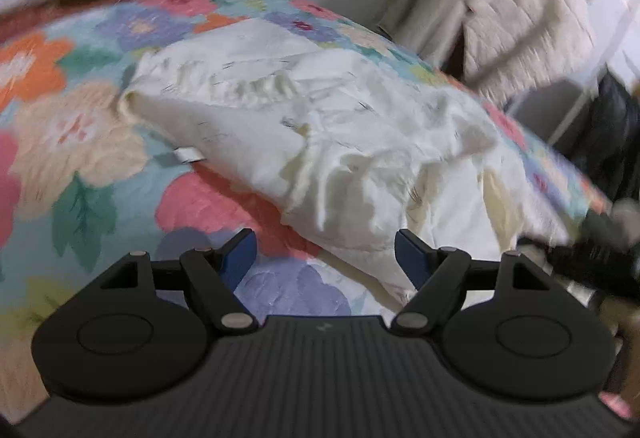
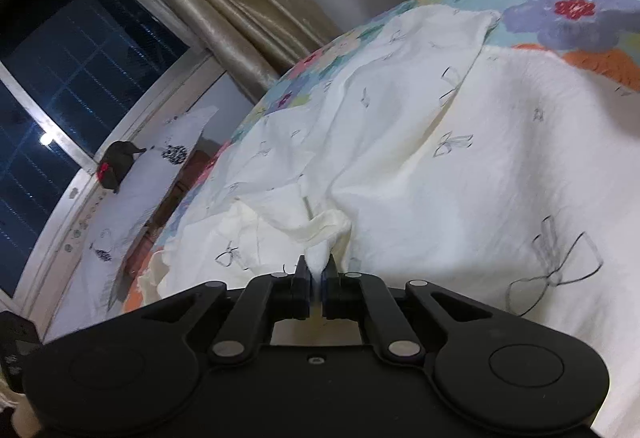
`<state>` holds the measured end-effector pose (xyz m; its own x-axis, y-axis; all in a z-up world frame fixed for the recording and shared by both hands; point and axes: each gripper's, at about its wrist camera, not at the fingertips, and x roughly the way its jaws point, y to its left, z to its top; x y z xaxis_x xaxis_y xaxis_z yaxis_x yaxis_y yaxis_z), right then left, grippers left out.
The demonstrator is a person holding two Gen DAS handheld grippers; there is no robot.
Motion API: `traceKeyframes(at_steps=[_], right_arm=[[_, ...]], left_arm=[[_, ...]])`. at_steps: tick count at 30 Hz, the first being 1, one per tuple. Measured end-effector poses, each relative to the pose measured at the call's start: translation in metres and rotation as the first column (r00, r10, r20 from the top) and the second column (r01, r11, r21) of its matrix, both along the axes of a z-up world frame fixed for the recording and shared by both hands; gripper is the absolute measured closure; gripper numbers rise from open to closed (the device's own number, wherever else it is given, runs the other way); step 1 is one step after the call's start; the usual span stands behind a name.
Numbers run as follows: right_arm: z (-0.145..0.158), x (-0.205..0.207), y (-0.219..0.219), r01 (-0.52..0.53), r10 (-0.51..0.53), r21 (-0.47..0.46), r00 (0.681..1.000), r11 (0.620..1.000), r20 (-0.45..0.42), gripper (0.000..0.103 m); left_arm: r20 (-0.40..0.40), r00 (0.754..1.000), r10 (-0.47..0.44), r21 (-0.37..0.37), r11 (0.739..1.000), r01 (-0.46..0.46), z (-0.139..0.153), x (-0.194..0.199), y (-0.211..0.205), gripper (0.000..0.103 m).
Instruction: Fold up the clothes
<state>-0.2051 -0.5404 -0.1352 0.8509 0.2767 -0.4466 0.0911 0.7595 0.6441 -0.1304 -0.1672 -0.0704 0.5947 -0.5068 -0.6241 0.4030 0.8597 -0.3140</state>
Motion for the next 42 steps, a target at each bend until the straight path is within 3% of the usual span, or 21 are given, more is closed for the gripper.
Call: traceKeyframes(at_steps=[4, 6, 7, 8, 17, 24, 27, 28, 31, 32, 33, 35, 36, 38, 40, 42], right_arm=[[-0.001, 0.002, 0.0, -0.013, 0.013, 0.022, 1.0, 1.0, 0.011, 0.097], [0.0, 0.002, -0.001, -0.012, 0.012, 0.024, 1.0, 1.0, 0.016, 0.097], [-0.001, 0.002, -0.001, -0.013, 0.013, 0.028, 1.0, 1.0, 0.016, 0.097], [-0.002, 0.002, -0.002, -0.015, 0.015, 0.036, 1.0, 0.999, 0.014, 0.096], [-0.011, 0.009, 0.0, -0.028, 0.028, 0.029, 0.999, 0.999, -0.022, 0.095], [-0.015, 0.009, -0.005, 0.006, -0.005, 0.012, 0.998, 1.0, -0.057, 0.096], [-0.012, 0.007, -0.009, 0.019, -0.019, 0.006, 0.999, 1.0, -0.045, 0.096], [-0.01, 0.007, -0.009, 0.021, -0.021, 0.001, 0.999, 1.0, -0.036, 0.096], [-0.008, 0.008, -0.01, 0.016, -0.016, 0.005, 1.0, 1.0, -0.023, 0.095], [-0.008, 0.009, -0.01, 0.013, -0.013, 0.008, 1.0, 1.0, -0.021, 0.095], [-0.008, 0.009, -0.011, 0.011, -0.011, 0.012, 1.0, 1.0, -0.021, 0.095], [-0.009, 0.011, -0.012, 0.003, -0.003, 0.022, 1.0, 1.0, -0.021, 0.095], [-0.009, 0.011, -0.012, -0.002, 0.003, 0.025, 1.0, 1.0, -0.02, 0.095], [-0.009, 0.01, -0.011, -0.013, 0.013, 0.024, 1.0, 1.0, -0.017, 0.095], [-0.008, 0.01, -0.009, -0.021, 0.021, 0.015, 1.0, 1.0, -0.012, 0.095], [-0.007, 0.008, -0.007, -0.027, 0.027, 0.0, 1.0, 1.0, -0.008, 0.095]], left_arm=[[-0.003, 0.998, -0.062, 0.0, 0.998, 0.062, -0.01, 0.007, -0.023, 0.028], [0.013, 0.996, -0.088, 0.028, 0.996, 0.087, -0.015, 0.013, -0.036, 0.059], [0.013, 0.993, -0.119, 0.094, 0.989, 0.117, -0.015, 0.017, -0.046, 0.096], [0.015, 0.99, -0.144, 0.155, 0.978, 0.14, -0.012, 0.022, -0.056, 0.098], [0.167, 0.956, -0.242, 0.315, 0.932, 0.181, 0.068, 0.07, -0.112, 0.094], [0.253, 0.942, -0.221, 0.329, 0.935, 0.131, 0.089, 0.073, -0.106, 0.091], [0.217, 0.952, -0.216, 0.339, 0.931, 0.134, 0.08, 0.063, -0.083, 0.09], [0.204, 0.951, -0.232, 0.339, 0.928, 0.154, 0.076, 0.055, -0.077, 0.086], [0.214, 0.927, -0.308, 0.375, 0.902, 0.213, 0.064, 0.023, -0.067, 0.06], [0.216, 0.918, -0.333, 0.387, 0.892, 0.233, 0.06, 0.012, -0.064, 0.058], [0.23, 0.898, -0.376, 0.434, 0.865, 0.251, 0.055, 0.002, -0.066, 0.057], [0.259, 0.829, -0.496, 0.596, 0.757, 0.267, 0.045, -0.015, -0.081, 0.046], [0.255, 0.807, -0.532, 0.648, 0.714, 0.266, 0.04, -0.018, -0.088, 0.044], [0.239, 0.795, -0.558, 0.695, 0.67, 0.261, 0.032, -0.015, -0.101, 0.044], [0.226, 0.821, -0.524, 0.676, 0.691, 0.255, 0.029, -0.002, -0.109, 0.044], [0.232, 0.856, -0.461, 0.634, 0.739, 0.226, 0.029, 0.013, -0.114, 0.044]])
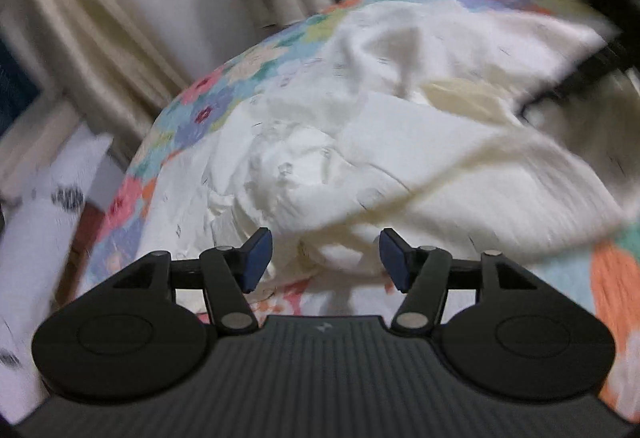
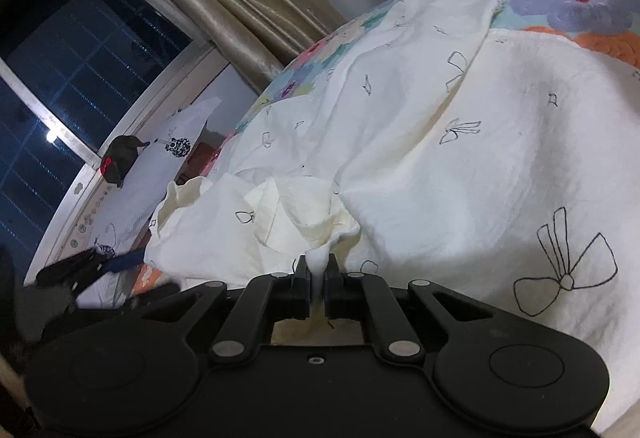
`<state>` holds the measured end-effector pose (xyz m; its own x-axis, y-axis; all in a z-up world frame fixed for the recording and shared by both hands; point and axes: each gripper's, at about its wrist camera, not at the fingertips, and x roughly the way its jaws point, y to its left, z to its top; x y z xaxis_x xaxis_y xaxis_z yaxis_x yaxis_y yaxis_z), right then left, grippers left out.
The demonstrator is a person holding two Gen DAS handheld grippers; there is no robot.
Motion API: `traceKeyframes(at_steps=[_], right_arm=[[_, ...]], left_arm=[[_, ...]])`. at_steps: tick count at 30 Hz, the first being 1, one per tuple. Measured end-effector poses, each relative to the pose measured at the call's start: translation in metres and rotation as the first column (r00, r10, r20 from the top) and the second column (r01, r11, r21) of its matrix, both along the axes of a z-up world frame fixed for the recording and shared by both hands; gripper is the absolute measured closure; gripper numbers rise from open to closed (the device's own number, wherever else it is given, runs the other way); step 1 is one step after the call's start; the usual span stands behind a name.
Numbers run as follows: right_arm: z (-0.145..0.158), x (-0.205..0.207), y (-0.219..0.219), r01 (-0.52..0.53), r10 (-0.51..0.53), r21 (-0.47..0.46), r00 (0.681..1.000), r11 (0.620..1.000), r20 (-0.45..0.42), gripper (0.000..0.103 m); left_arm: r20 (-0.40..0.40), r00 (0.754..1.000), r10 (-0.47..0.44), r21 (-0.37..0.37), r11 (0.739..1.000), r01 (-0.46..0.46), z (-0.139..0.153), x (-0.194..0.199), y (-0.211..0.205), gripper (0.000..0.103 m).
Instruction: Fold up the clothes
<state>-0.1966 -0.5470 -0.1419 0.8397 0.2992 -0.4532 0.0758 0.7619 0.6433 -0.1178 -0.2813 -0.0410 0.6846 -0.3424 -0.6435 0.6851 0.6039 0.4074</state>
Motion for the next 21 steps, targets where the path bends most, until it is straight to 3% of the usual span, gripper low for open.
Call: traceKeyframes(at_steps=[3, 4, 5, 7, 10, 17, 19, 21], right_arm=[[0.003, -0.001, 0.001, -0.01, 0.01, -0.024, 1.0, 1.0, 0.011, 0.095], [0.004, -0.001, 0.001, -0.015, 0.016, -0.03, 1.0, 0.999, 0.017, 0.095], [0.005, 0.0, 0.001, -0.019, 0.02, -0.034, 1.0, 0.999, 0.023, 0.095], [0.006, 0.002, 0.001, -0.031, 0.032, -0.036, 0.999, 0.999, 0.036, 0.095], [0.006, 0.004, 0.003, -0.051, 0.053, -0.023, 0.996, 0.998, 0.075, 0.095], [0.025, -0.008, 0.02, -0.194, 0.173, 0.08, 0.962, 0.978, 0.213, 0.095], [0.038, -0.026, 0.034, -0.265, 0.227, 0.094, 0.929, 0.96, 0.292, 0.095], [0.054, -0.048, 0.057, -0.393, 0.349, 0.046, 0.86, 0.919, 0.373, 0.095]], left_arm=[[0.029, 1.0, -0.002, -0.025, 1.0, 0.002, 0.003, 0.008, -0.002, 0.046], [0.023, 1.0, -0.017, -0.03, 0.999, 0.018, 0.004, 0.011, -0.003, 0.058], [-0.01, 0.999, -0.04, -0.033, 0.999, 0.039, 0.005, 0.014, -0.004, 0.082], [-0.072, 0.995, -0.062, -0.039, 0.997, 0.059, 0.006, 0.02, -0.007, 0.097], [-0.077, 0.996, -0.048, -0.056, 0.997, 0.044, 0.012, 0.02, -0.007, 0.098], [0.022, 1.0, -0.016, -0.07, 0.997, 0.018, 0.062, -0.027, 0.029, 0.099], [0.111, 0.993, 0.037, -0.098, 0.995, -0.026, 0.081, -0.06, 0.047, 0.101], [0.152, 0.982, 0.115, -0.147, 0.985, -0.093, 0.095, -0.098, 0.069, 0.101]])
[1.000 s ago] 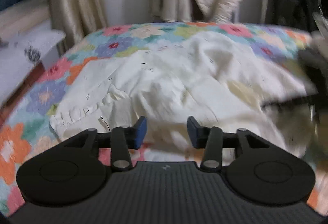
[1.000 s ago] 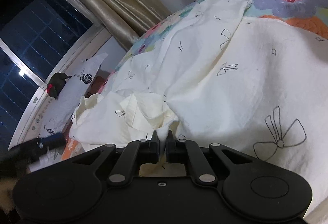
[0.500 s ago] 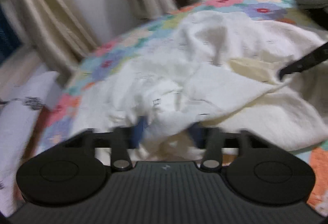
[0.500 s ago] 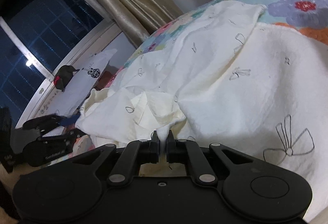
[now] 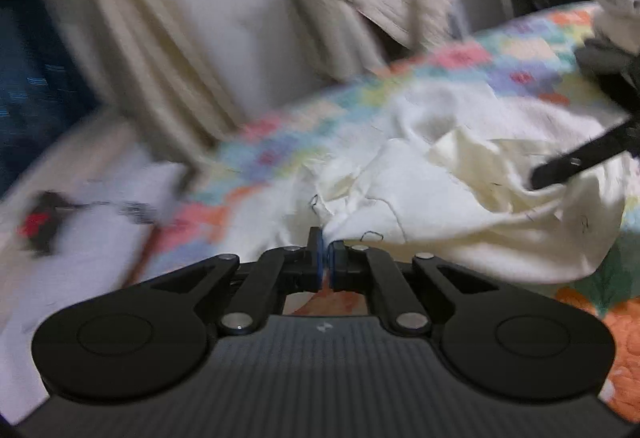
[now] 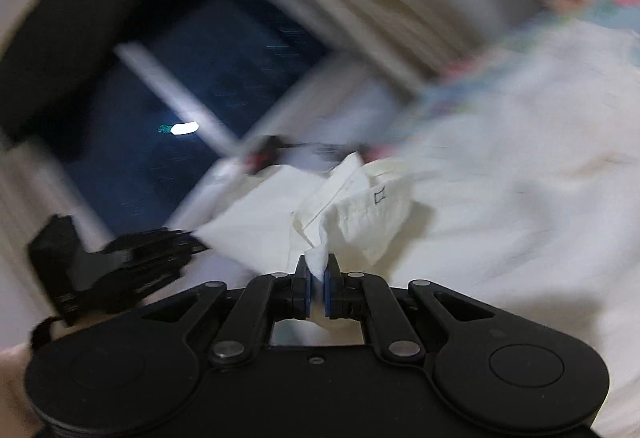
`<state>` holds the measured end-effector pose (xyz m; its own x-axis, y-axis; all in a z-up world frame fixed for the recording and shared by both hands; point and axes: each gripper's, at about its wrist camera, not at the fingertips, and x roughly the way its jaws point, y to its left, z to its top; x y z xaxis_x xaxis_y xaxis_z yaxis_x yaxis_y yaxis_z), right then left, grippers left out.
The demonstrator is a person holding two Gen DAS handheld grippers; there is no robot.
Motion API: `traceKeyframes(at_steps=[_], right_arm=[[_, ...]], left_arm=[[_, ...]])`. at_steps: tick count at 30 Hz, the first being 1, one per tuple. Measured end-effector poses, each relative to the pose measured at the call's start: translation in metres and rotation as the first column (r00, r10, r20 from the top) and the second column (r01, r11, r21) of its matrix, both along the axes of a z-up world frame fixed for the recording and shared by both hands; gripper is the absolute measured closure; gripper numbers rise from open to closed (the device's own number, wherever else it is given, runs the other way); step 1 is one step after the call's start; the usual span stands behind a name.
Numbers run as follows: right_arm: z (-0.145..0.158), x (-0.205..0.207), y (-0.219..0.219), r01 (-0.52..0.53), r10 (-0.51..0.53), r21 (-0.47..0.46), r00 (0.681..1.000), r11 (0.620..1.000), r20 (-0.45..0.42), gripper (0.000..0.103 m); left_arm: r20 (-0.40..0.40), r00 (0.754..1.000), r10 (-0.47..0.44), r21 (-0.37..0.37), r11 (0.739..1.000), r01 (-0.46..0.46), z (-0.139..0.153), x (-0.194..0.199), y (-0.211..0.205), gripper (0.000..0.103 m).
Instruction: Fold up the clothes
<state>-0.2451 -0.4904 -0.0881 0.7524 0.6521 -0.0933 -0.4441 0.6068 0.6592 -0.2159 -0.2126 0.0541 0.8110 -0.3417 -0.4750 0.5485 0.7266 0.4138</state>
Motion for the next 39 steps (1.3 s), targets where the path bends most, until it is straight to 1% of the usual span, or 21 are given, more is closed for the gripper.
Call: traceKeyframes(at_steps=[2, 3, 4, 6, 9, 11, 12, 14, 16, 18, 21, 24, 26, 28, 30, 31, 32, 33, 34, 37, 39], right_arm=[[0.008, -0.01, 0.028, -0.133, 0.136, -0.089, 0.99, 0.987, 0.03, 0.095], [0.005, -0.009, 0.043, -0.199, 0.201, -0.141, 0.98, 0.97, 0.001, 0.095], [0.0, -0.006, 0.057, -0.254, 0.25, -0.181, 0.967, 0.95, -0.041, 0.095], [-0.014, 0.0, 0.082, -0.33, 0.304, -0.247, 0.942, 0.911, -0.14, 0.095], [-0.026, 0.0, 0.105, -0.4, 0.346, -0.314, 0.914, 0.861, -0.213, 0.095], [-0.024, -0.002, 0.109, -0.413, 0.36, -0.313, 0.908, 0.855, -0.214, 0.095], [-0.022, -0.003, 0.109, -0.413, 0.366, -0.296, 0.908, 0.861, -0.204, 0.095], [-0.016, -0.005, 0.11, -0.423, 0.385, -0.261, 0.904, 0.868, -0.185, 0.095], [-0.011, -0.007, 0.113, -0.441, 0.41, -0.237, 0.896, 0.865, -0.171, 0.095], [-0.011, -0.008, 0.124, -0.481, 0.436, -0.283, 0.876, 0.83, -0.208, 0.095], [-0.014, -0.008, 0.139, -0.528, 0.449, -0.353, 0.847, 0.773, -0.285, 0.089], [-0.013, -0.005, 0.127, -0.514, 0.401, -0.359, 0.849, 0.779, -0.344, 0.084], [-0.001, -0.006, 0.11, -0.463, 0.341, -0.387, 0.875, 0.797, -0.343, 0.062], [0.018, -0.009, 0.081, -0.36, 0.243, -0.421, 0.921, 0.833, -0.306, 0.055], [0.033, -0.011, 0.044, -0.217, 0.096, -0.425, 0.953, 0.879, -0.288, 0.047], [0.037, -0.012, 0.024, -0.132, 0.0, -0.428, 0.956, 0.894, -0.293, 0.041], [0.037, -0.014, 0.004, -0.039, -0.109, -0.438, 0.945, 0.898, -0.308, 0.041], [0.036, -0.017, -0.016, 0.045, -0.21, -0.448, 0.921, 0.893, -0.327, 0.041], [0.03, -0.02, -0.034, 0.121, -0.305, -0.453, 0.881, 0.883, -0.361, 0.041], [0.011, -0.03, -0.071, 0.286, -0.538, -0.521, 0.722, 0.804, -0.435, 0.041], [0.0, -0.035, -0.082, 0.342, -0.654, -0.599, 0.616, 0.724, -0.438, 0.04]], left_arm=[[-0.08, 0.996, 0.049, -0.061, 0.997, -0.054, -0.002, -0.03, 0.026, 0.101], [-0.14, 0.988, 0.069, -0.017, 0.997, -0.072, -0.016, -0.036, 0.034, 0.1], [-0.186, 0.978, 0.097, 0.071, 0.994, -0.085, -0.036, -0.04, 0.039, 0.1], [-0.247, 0.955, 0.165, 0.213, 0.971, -0.112, -0.073, -0.039, 0.048, 0.1], [-0.336, 0.891, 0.307, 0.247, 0.941, -0.231, -0.105, -0.026, 0.068, 0.095], [-0.394, 0.832, 0.391, 0.215, 0.919, -0.33, -0.107, -0.015, 0.084, 0.093], [-0.392, 0.82, 0.416, 0.194, 0.909, -0.368, -0.099, -0.011, 0.089, 0.091], [-0.386, 0.804, 0.452, 0.145, 0.891, -0.431, -0.083, -0.004, 0.098, 0.076], [-0.399, 0.832, 0.385, 0.038, 0.913, -0.405, -0.06, -0.003, 0.095, 0.065], [-0.417, 0.862, 0.289, -0.072, 0.935, -0.348, -0.041, -0.003, 0.087, 0.05], [-0.438, 0.882, 0.173, -0.109, 0.964, -0.244, -0.046, -0.006, 0.062, 0.041], [-0.483, 0.864, 0.14, -0.107, 0.97, -0.218, -0.071, 0.0, 0.045, 0.039], [-0.532, 0.837, 0.133, -0.136, 0.961, -0.239, -0.086, 0.003, 0.042, 0.035], [-0.574, 0.812, 0.101, -0.176, 0.954, -0.243, -0.099, 0.009, 0.039, 0.03], [-0.59, 0.803, 0.079, -0.18, 0.957, -0.227, -0.112, 0.01, 0.034, 0.031], [-0.593, 0.801, 0.075, -0.16, 0.965, -0.209, -0.118, 0.008, 0.03, 0.039], [-0.596, 0.8, 0.07, -0.145, 0.97, -0.193, -0.121, 0.006, 0.027, 0.069], [-0.597, 0.799, 0.07, -0.14, 0.972, -0.189, -0.122, 0.003, 0.025, 0.085], [-0.601, 0.796, 0.07, -0.144, 0.971, -0.193, -0.123, 0.0, 0.025, 0.094], [-0.591, 0.802, 0.088, -0.172, 0.957, -0.232, -0.113, -0.007, 0.036, 0.098], [-0.552, 0.827, 0.106, -0.163, 0.959, -0.232, -0.098, -0.017, 0.045, 0.099]])
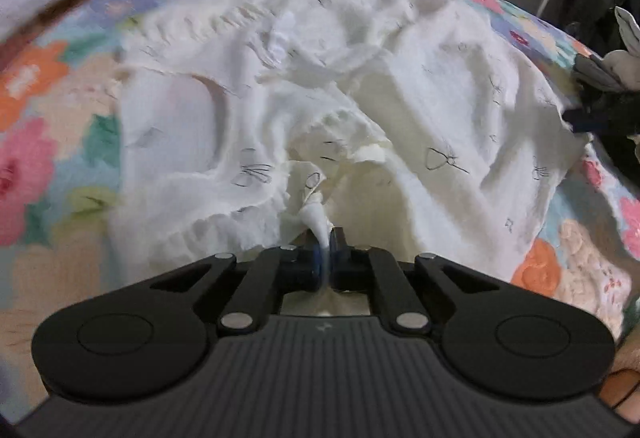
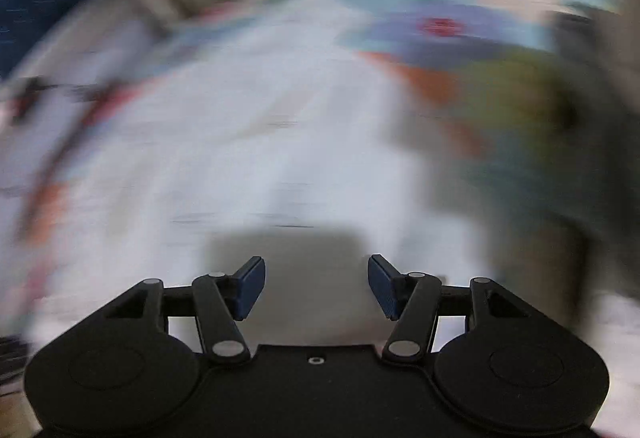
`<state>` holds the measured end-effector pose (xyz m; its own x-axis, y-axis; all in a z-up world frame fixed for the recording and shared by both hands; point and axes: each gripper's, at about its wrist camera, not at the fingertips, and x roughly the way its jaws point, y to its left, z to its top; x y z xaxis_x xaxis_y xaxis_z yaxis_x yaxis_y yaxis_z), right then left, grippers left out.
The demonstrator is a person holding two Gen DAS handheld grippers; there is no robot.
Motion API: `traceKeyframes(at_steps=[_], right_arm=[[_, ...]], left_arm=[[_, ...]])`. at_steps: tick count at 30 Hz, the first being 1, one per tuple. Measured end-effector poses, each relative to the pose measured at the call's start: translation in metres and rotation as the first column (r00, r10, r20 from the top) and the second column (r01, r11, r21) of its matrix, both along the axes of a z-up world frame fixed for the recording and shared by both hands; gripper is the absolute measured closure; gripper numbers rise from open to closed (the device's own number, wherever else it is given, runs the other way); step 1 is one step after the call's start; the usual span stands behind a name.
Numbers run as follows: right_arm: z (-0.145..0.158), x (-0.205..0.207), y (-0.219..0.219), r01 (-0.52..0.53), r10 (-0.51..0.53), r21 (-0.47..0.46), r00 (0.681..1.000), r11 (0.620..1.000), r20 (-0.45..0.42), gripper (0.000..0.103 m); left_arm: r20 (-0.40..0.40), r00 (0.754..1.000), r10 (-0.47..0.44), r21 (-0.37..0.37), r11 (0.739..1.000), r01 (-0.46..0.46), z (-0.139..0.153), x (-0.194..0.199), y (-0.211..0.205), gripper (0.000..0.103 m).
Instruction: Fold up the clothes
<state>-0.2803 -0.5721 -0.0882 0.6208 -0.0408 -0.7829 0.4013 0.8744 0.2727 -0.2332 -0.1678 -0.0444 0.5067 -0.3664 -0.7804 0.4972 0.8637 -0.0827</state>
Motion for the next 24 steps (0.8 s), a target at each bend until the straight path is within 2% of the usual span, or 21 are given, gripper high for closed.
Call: traceKeyframes(at_steps=[1, 3, 5, 7, 10, 12, 13, 14, 16, 17, 20, 21, 22, 24], right_arm=[[-0.004, -0.002, -0.004, 0.041, -0.042, -0.025, 0.999, 0.999, -0.023, 0.041], [-0.004, -0.002, -0.006, 0.067, -0.067, -0.018, 0.997, 0.998, -0.022, 0.039], [-0.008, -0.002, -0.005, 0.082, -0.082, -0.027, 0.996, 0.996, -0.017, 0.027], [-0.015, 0.002, -0.003, 0.077, -0.081, -0.096, 0.996, 0.992, -0.035, 0.025], [-0.015, 0.006, -0.002, 0.046, -0.053, -0.189, 0.998, 0.981, -0.031, 0.019], [-0.009, 0.007, -0.003, 0.016, -0.018, -0.24, 1.0, 0.971, -0.005, 0.04], [-0.006, 0.007, -0.004, 0.006, -0.004, -0.261, 1.0, 0.965, 0.007, 0.08], [0.001, 0.005, -0.004, 0.001, 0.004, -0.287, 1.0, 0.958, 0.018, 0.103], [0.021, -0.002, 0.001, -0.003, 0.02, -0.361, 0.999, 0.932, 0.043, 0.103], [0.035, -0.008, 0.006, 0.007, 0.016, -0.428, 0.999, 0.904, 0.049, 0.103], [0.073, -0.032, 0.022, 0.051, -0.032, -0.647, 0.999, 0.76, 0.041, 0.103], [0.081, -0.04, 0.024, 0.053, -0.051, -0.67, 0.998, 0.741, 0.023, 0.103], [0.087, -0.048, 0.023, 0.046, -0.059, -0.66, 0.998, 0.75, 0.003, 0.103], [0.094, -0.061, 0.015, 0.061, -0.057, -0.573, 0.998, 0.817, 0.024, 0.103]], left_arm=[[0.027, 1.0, -0.007, 0.007, 1.0, 0.007, 0.008, -0.006, 0.004, 0.099], [0.066, 0.998, -0.011, 0.015, 1.0, 0.01, 0.022, -0.016, 0.013, 0.099], [0.081, 0.997, -0.004, 0.026, 1.0, 0.002, 0.03, -0.026, 0.021, 0.099], [0.097, 0.995, -0.007, 0.049, 0.999, 0.002, 0.029, -0.033, 0.027, 0.099], [0.123, 0.991, -0.056, 0.13, 0.991, 0.04, 0.018, -0.043, 0.025, 0.098], [0.123, 0.989, -0.077, 0.156, 0.986, 0.057, 0.013, -0.045, 0.021, 0.098], [0.115, 0.99, -0.075, 0.144, 0.988, 0.058, 0.013, -0.044, 0.021, 0.097], [0.11, 0.991, -0.073, 0.128, 0.99, 0.058, 0.014, -0.044, 0.022, 0.096], [0.106, 0.992, -0.068, 0.089, 0.994, 0.059, 0.021, -0.046, 0.026, 0.096], [0.107, 0.992, -0.069, 0.077, 0.995, 0.061, 0.024, -0.048, 0.03, 0.095], [0.084, 0.994, -0.064, 0.055, 0.997, 0.06, 0.03, -0.053, 0.039, 0.095], [0.076, 0.994, -0.072, 0.061, 0.996, 0.068, 0.03, -0.055, 0.04, 0.095], [0.068, 0.994, -0.08, 0.067, 0.995, 0.076, 0.03, -0.056, 0.041, 0.095], [0.053, 0.994, -0.096, 0.078, 0.993, 0.092, 0.03, -0.059, 0.042, 0.095]])
